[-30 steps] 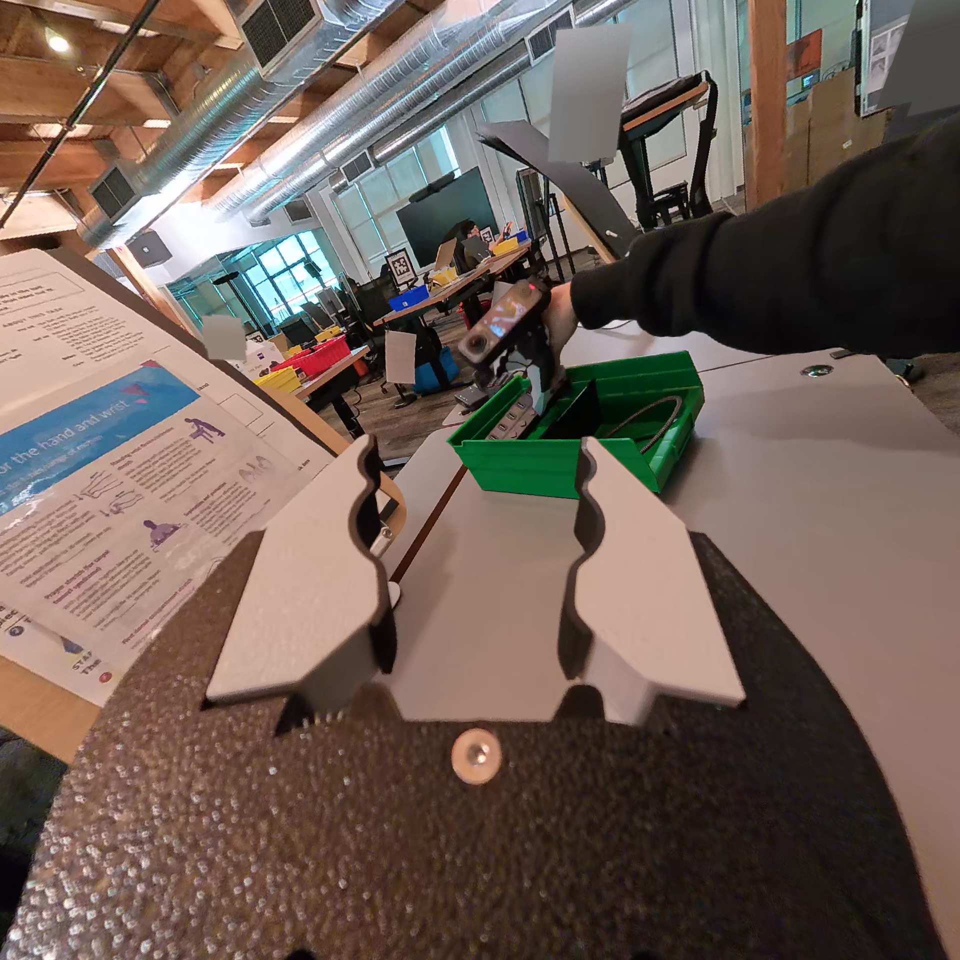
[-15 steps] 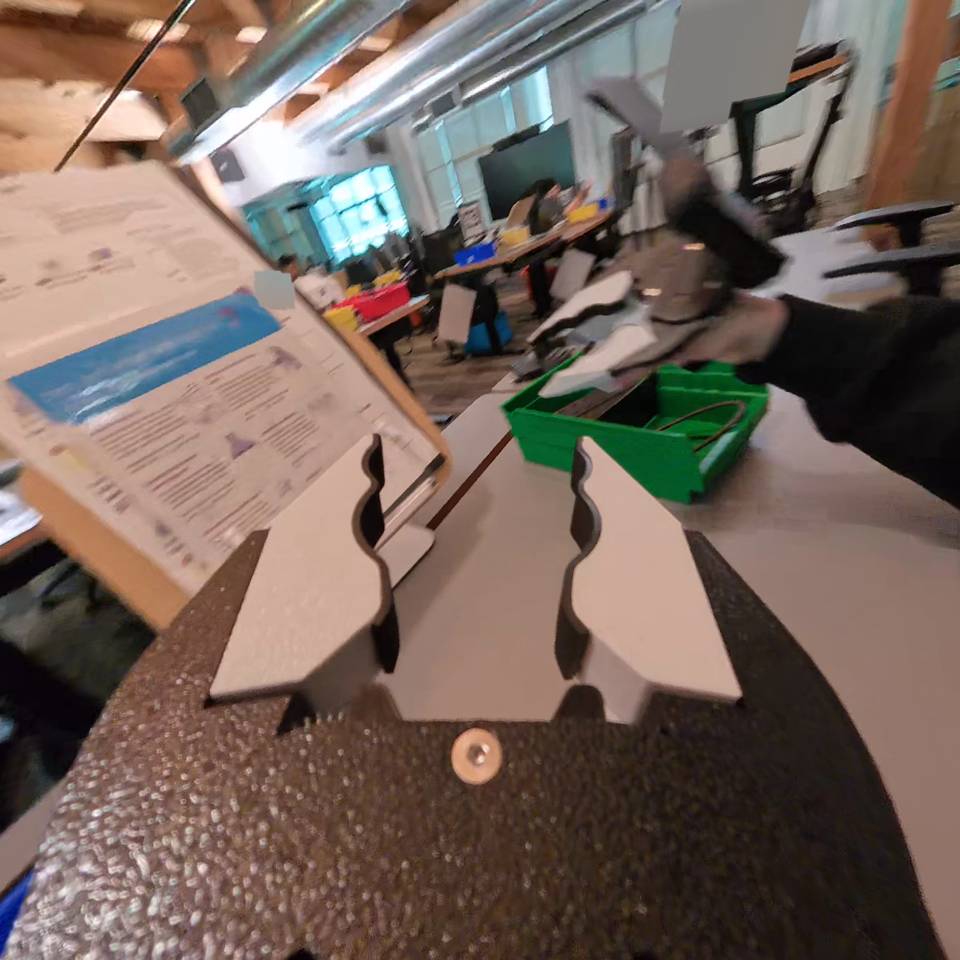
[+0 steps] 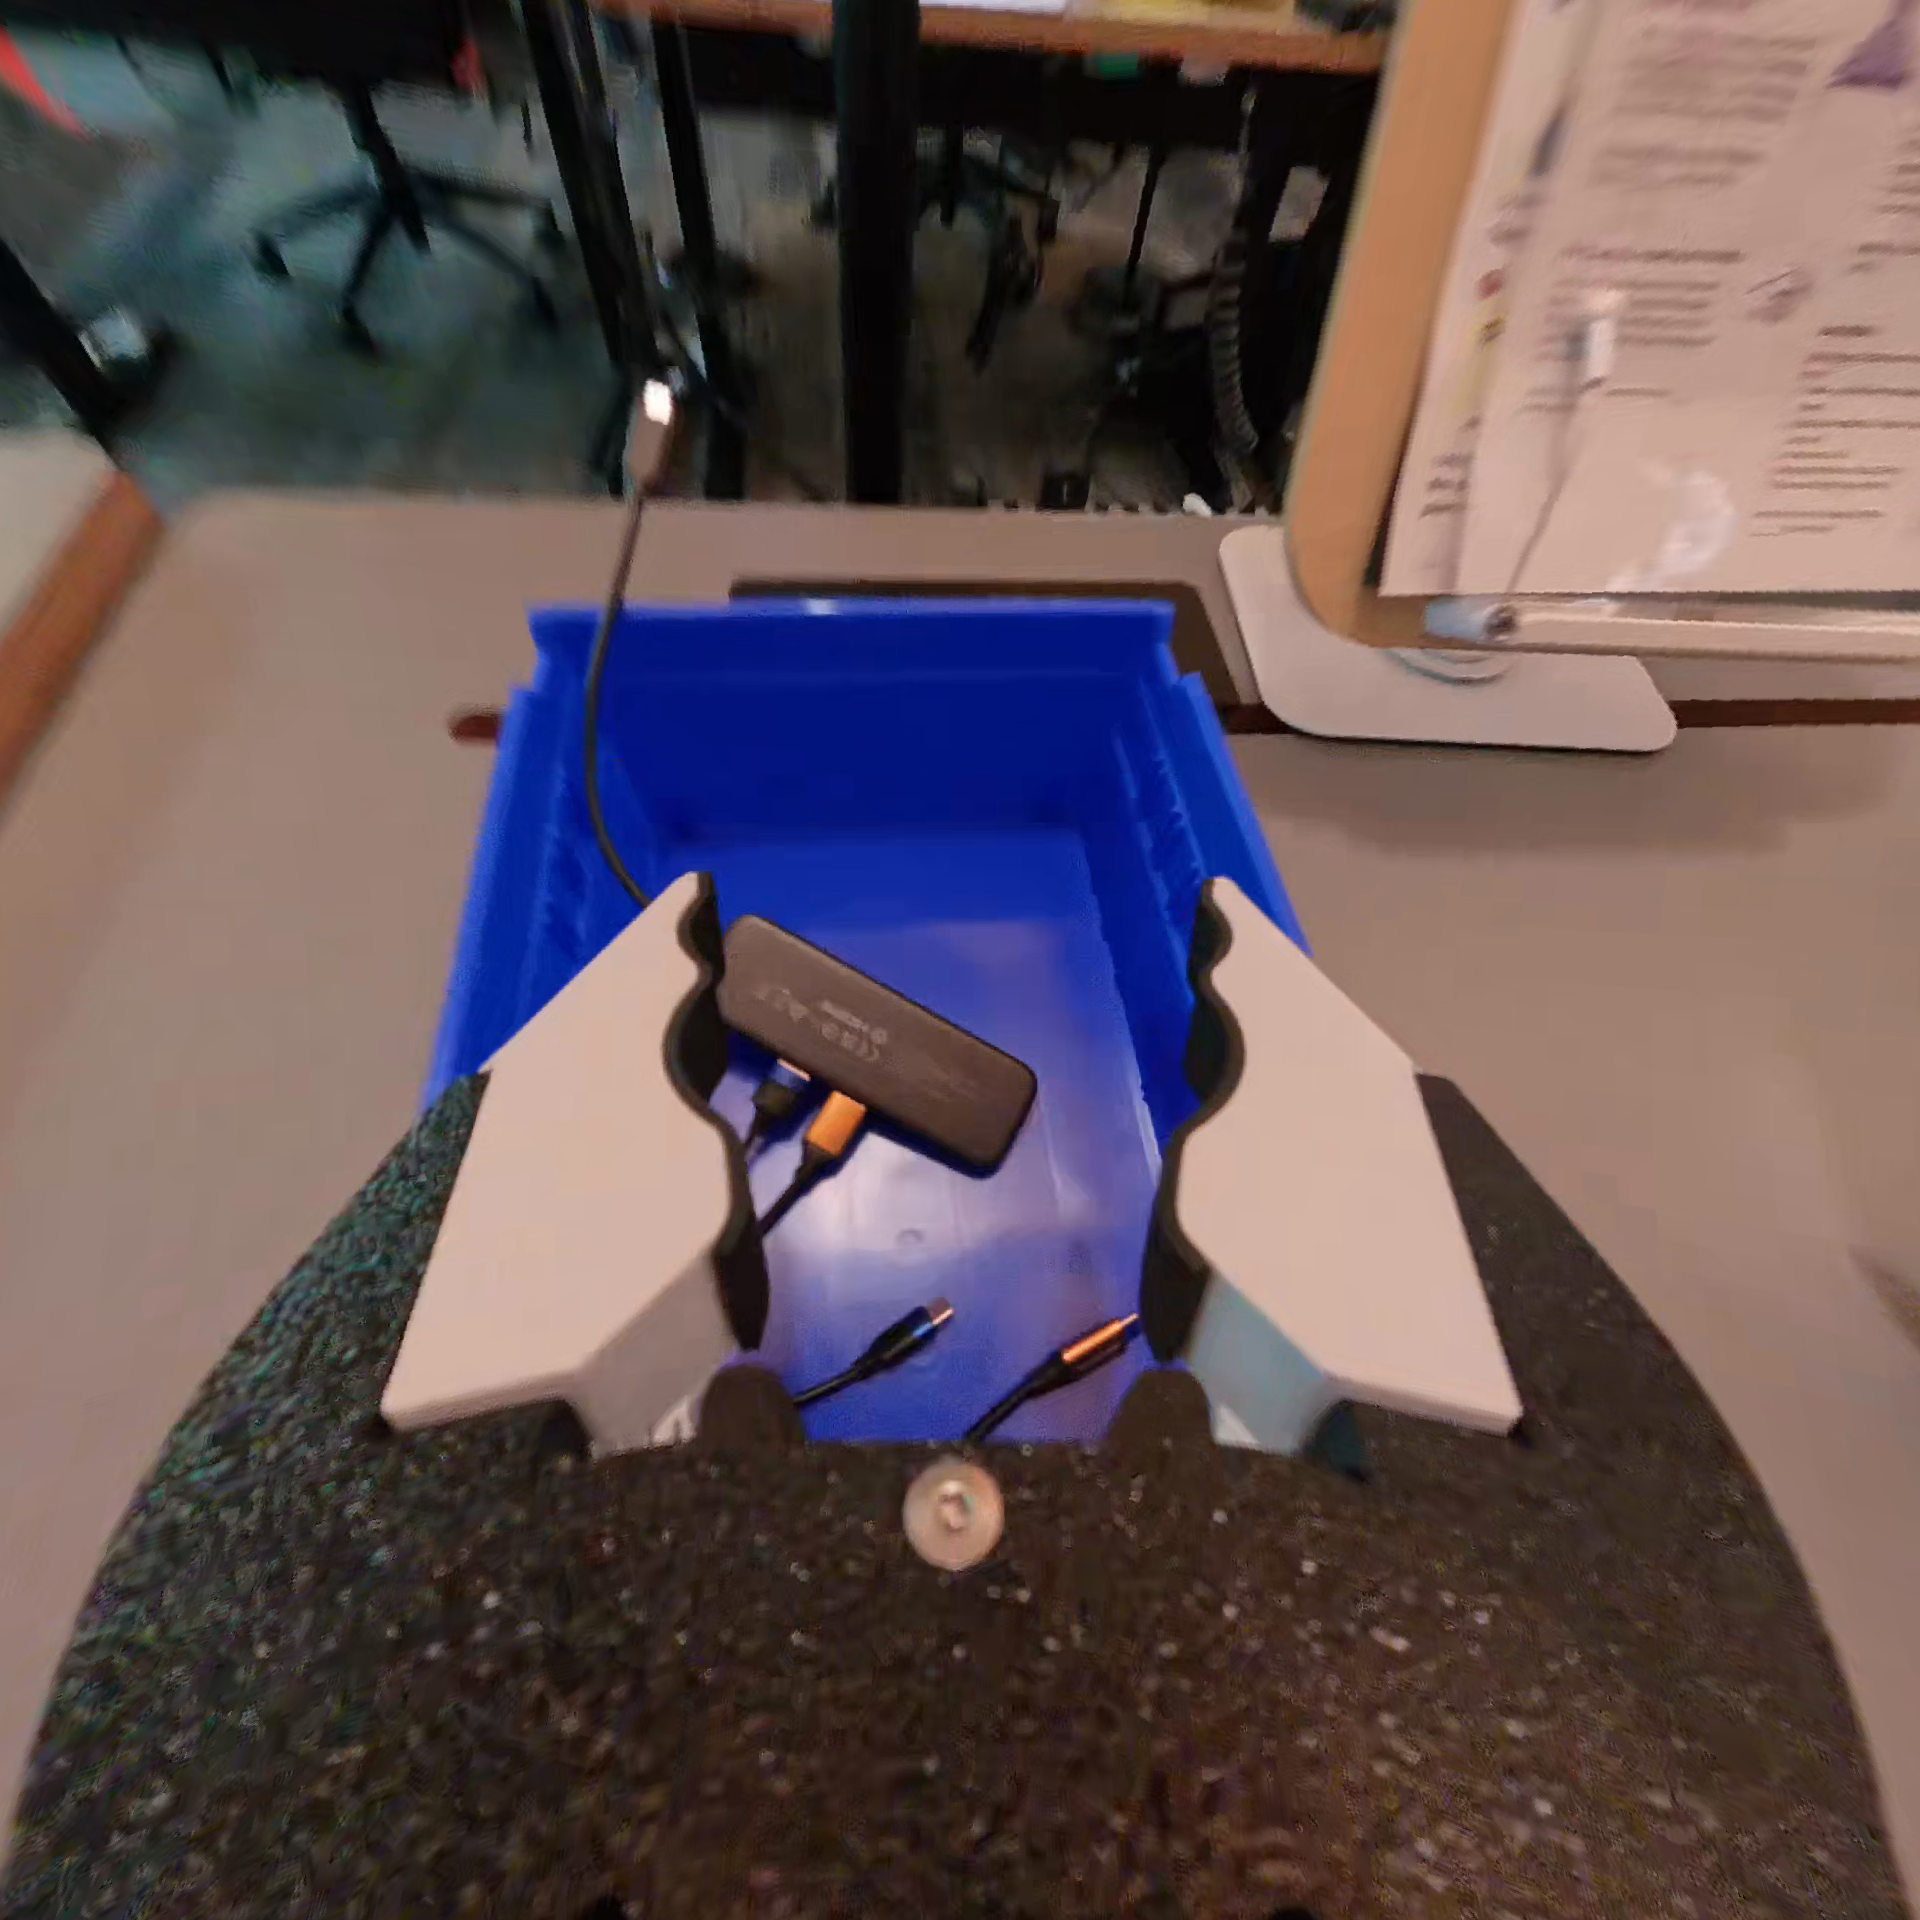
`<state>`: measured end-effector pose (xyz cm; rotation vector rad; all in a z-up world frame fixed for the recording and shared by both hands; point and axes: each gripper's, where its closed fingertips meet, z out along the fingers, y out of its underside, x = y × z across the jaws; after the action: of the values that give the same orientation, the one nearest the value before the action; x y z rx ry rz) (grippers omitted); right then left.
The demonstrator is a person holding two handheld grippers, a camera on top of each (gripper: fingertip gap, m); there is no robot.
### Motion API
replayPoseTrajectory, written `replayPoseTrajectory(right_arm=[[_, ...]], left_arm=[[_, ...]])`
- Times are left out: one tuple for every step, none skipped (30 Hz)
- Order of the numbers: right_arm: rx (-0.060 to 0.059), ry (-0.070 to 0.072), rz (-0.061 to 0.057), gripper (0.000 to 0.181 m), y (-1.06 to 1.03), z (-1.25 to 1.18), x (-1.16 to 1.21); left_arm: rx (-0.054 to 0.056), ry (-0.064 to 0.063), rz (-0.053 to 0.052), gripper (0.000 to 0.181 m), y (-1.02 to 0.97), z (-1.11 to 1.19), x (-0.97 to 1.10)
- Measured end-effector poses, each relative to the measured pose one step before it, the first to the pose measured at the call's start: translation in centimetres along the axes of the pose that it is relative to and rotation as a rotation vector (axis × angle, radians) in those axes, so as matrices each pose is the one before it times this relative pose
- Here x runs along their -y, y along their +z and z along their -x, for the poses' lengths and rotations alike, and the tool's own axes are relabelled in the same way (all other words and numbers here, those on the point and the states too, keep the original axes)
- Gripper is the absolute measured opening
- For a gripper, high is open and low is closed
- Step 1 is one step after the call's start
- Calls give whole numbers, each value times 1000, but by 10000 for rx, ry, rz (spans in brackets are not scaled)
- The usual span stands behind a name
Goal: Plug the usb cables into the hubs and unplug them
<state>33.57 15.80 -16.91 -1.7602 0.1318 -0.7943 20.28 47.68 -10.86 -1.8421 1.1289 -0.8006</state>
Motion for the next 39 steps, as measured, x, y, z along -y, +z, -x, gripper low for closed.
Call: replayPoseTrajectory(right_arm=[[-264, -305, 49, 56, 94, -231, -303], [-126, -207, 12, 55, 66, -21, -162], [-10, -106, -87, 55, 18, 141, 27], [56, -99, -70, 55, 12, 207, 57], [-4, -152, 3, 55, 19, 83, -1], [-80, -214, -2, 55, -14, -59, 22], [-56, -221, -50, 55, -31, -27, 90], [-20, -152, -22, 55, -6, 39, 25], [18, -99, 14, 54, 25, 120, -22], [45, -100, 27, 54, 33, 170, -39], [15, -96, 15, 54, 33, 121, -16], [33, -107, -12, 54, 33, 155, 19], [56, -102, 17, 54, 43, 191, -27], [32, -72, 40, 54, 51, 151, -76], [78, -57, 38, 54, 55, 203, -77], [90, -49, 42, 55, 55, 195, -104], [14, -39, 22, 55, 36, 67, -77], [20, -26, 30, 55, 30, 50, -79], [38, -6, 48, 55, 34, 59, -85], [-9, -10, 29, 55, 8, -24, -64], [-18, -36, 7, 55, 2, -51, -22], [-15, -33, 18, 54, -6, -44, -38], [-24, -13, 17, 54, 0, -56, -32], [-9, -9, 6, 54, -2, -47, -31], [-19, 5, 7, 54, 3, -57, -37], [-2, 34, 7, 54, 6, -32, -27], [31, 69, 4, 54, 5, 22, -23], [45, 80, -14, 54, 2, 45, 10], [28, 71, -25, 54, -8, 35, 39], [71, 92, -56, 55, -17, 78, 117], [150, 150, -123, 55, -38, 159, 237], [265, 211, -200, 56, -54, 289, 398], [317, 307, -227, 57, -95, 292, 512], [419, 447, -245, 59, -111, 341, 682], [542, 521, -330, 61, -146, 455, 963], [456, 628, -444, 64, -161, 304, 1283], [330, 626, -524, 64, -128, 148, 1593], [297, 518, -550, 65, -7, 154, 1800], [286, 435, -472, 64, 171, 222, 1853]], left_arm=[[70, -556, 309, 90, 1271, 486, -878], [193, -559, 224, 91, 1190, 598, -724], [197, -491, 144, 93, 1110, 562, -577], [162, -382, 177, 93, 1033, 465, -640], [158, -279, 268, 92, 943, 418, -747], [187, -222, 300, 93, 837, 429, -727], [296, -165, 228, 93, 717, 577, -576], [379, -142, 105, 93, 623, 659, -366], [318, -117, 46, 93, 551, 556, -278], [270, -96, 14, 92, 531, 471, -224], [272, -121, 11, 90, 553, 468, -224], [145, -138, 132, 89, 552, 260, -389], [-5, -164, 204, 87, 542, 58, -474], [-23, -116, 208, 83, 536, 65, -515], [5, -44, 120, 81, 494, 103, -393], [46, 71, -193, 79, 240, 124, 104], [52, 40, -131, 78, 85, 126, 83], [-3, 32, -8, 75, 14, 62, -25], [-321, 118, 23, 66, -88, -383, -20], [-561, 3, 53, 61, -206, -735, -47], [-685, 14, -65, 56, -360, -929, 151], [-578, 209, -245, 53, -494, -887, 411], [-417, 482, -268, 50, -543, -803, 445], [-200, 607, -198, 48, -497, -646, 386], [-103, 548, -180, 46, -447, -576, 460], [-140, 486, -186, 44, -442, -687, 567], [-167, 474, -163, 44, -462, -762, 633], [-117, 479, -272, 44, -537, -748, 899], [-64, 519, -431, 43, -664, -713, 1205], [17, 442, -344, 43, -759, -612, 1204], [41, 488, -313, 43, -836, -578, 1260], [63, 597, -443, 42, -915, -596, 1490], [125, 615, -509, 42, -951, -515, 1633], [134, 593, -466, 42, -958, -477, 1647], [70, 583, -436, 42, -934, -546, 1657], [25, 563, -501, 42, -879, -603, 1758], [10, 443, -553, 42, -801, -608, 1794], [-118, 263, -544, 42, -688, -749, 1763], [-385, 131, -559, 42, -564, -1115, 1734]])
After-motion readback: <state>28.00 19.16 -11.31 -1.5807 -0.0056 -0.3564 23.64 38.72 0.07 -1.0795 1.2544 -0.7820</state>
